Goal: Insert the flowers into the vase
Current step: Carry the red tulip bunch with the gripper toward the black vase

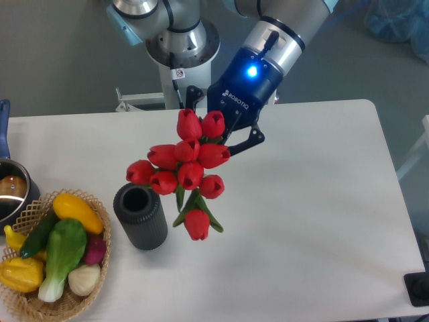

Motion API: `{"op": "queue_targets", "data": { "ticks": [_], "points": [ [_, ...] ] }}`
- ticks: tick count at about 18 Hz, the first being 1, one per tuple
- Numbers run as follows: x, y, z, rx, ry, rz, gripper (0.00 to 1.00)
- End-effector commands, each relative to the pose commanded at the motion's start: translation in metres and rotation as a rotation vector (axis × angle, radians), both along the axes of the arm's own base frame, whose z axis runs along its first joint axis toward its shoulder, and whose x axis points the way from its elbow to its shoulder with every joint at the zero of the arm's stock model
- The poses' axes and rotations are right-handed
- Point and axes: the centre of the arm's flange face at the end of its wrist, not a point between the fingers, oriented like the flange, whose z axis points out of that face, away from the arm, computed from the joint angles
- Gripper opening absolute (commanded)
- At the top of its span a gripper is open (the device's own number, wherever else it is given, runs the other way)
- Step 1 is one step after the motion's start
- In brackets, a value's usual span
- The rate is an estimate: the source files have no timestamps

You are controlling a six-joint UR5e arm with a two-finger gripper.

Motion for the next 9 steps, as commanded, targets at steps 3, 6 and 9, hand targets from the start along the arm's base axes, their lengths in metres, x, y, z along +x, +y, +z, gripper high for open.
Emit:
{"op": "queue_targets", "data": {
  "ticks": [3, 6, 9],
  "points": [
    [0.002, 0.006, -0.009, 0.09, -0.04, -0.057, 0.0],
    [0.002, 0.007, -0.016, 0.162, -0.084, -0.101, 0.0],
    [0.008, 0.006, -0.027, 0.167, -0.094, -0.111, 0.03]
  ]
}}
